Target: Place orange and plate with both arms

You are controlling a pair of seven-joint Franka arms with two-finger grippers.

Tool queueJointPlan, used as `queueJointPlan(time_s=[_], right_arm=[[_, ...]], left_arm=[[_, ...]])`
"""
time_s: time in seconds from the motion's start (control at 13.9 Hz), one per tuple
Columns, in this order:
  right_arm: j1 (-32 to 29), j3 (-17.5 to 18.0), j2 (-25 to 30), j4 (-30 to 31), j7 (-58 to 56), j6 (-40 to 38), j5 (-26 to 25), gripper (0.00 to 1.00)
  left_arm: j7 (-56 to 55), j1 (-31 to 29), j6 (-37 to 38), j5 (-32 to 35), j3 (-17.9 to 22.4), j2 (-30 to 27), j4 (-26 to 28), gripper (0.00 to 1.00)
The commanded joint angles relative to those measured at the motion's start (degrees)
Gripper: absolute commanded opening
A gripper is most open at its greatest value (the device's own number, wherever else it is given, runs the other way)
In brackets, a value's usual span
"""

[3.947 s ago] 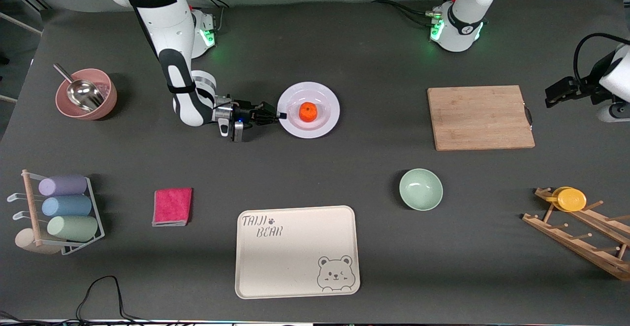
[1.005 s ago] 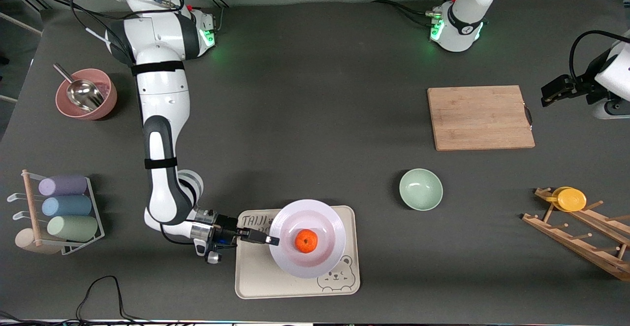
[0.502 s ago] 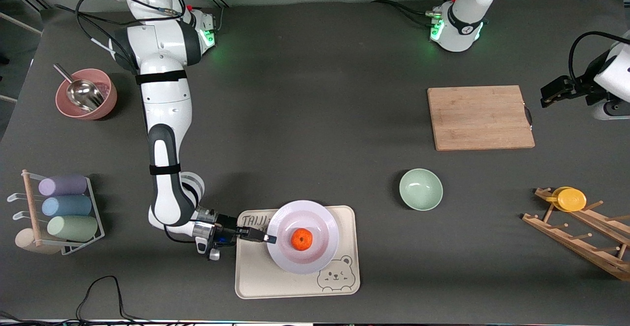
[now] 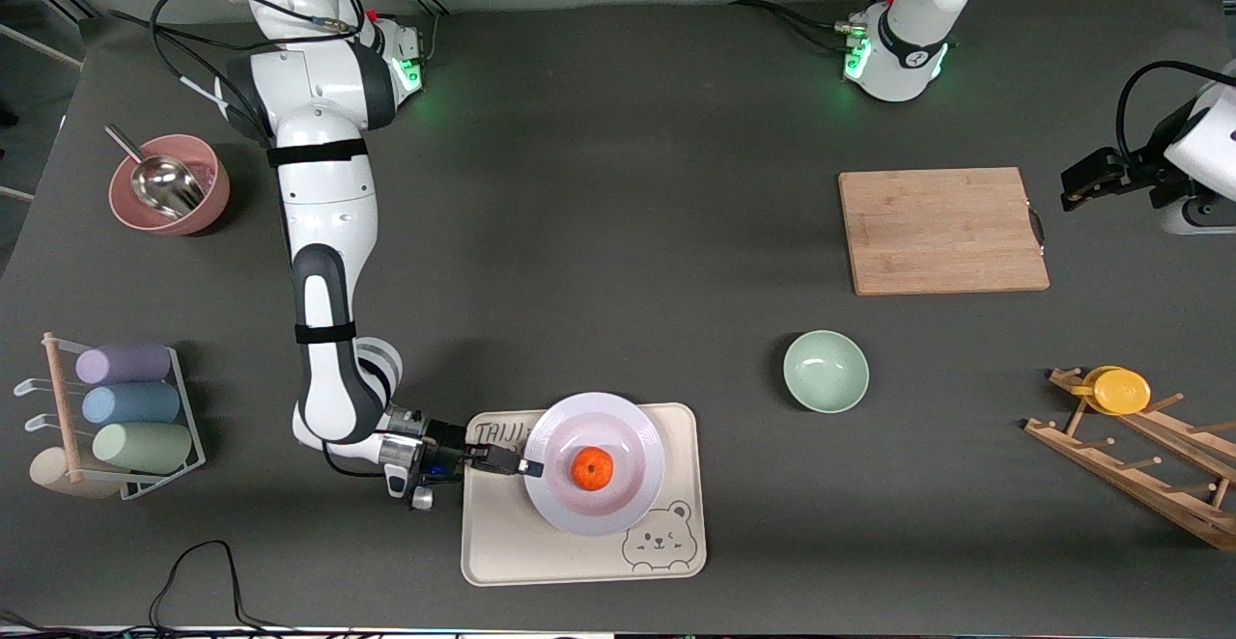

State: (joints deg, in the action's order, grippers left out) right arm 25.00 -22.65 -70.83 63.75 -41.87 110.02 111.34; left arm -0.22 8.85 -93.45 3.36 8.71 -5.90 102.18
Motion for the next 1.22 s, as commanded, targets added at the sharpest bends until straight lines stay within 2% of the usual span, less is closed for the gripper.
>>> queueJointPlan(time_s=[0.0, 0.29, 0.5, 0.57, 0.79, 0.93, 1.0, 1.15], right_arm=[[-0.65, 0.42, -0.98, -1.88, -0.94, -0.33, 0.46, 0.73], [-0.74, -0.11, -0.19, -1.88, -0.15, -0.33, -3.14, 0.85], [-1.35, -2.04, 2.26, -1.88, 1.68, -0.42, -9.8, 0.87], [-2.31, -2.22, 3.76, -1.88, 4.75, -0.77, -14.09, 0.88], [-4.69, -2.04, 10.86, -0.92, 10.38, -1.73, -31.65, 1.0], [-5.92, -1.52, 17.01, 3.37, 12.16, -2.44, -39.41, 1.0], [-6.36, -1.52, 20.96, 6.26, 12.16, -2.53, -45.19, 1.0], [-6.8, -0.99, 29.3, 9.71, 12.33, -4.45, -60.99, 1.0]], left_arm=[[1.18, 0.29, -1.21, -0.2, 0.43, -0.43, 0.48, 1.0], [1.18, 0.2, -1.38, -0.29, 0.43, 0.89, 0.48, 1.0], [1.18, 0.37, -2.61, -0.64, 0.51, 0.89, 0.39, 1.0], [1.18, 0.2, -2.7, -0.55, 0.51, 0.81, 0.39, 1.0], [1.1, 0.2, -3.14, -0.64, 0.51, 0.81, 0.21, 1.0], [1.18, 0.2, -3.14, -0.64, 0.43, 0.81, 0.13, 1.0], [1.18, 0.11, -2.79, -0.64, 0.51, 0.72, 0.04, 1.0], [1.18, 0.02, -1.91, -0.64, 0.69, 0.19, -0.05, 1.0]])
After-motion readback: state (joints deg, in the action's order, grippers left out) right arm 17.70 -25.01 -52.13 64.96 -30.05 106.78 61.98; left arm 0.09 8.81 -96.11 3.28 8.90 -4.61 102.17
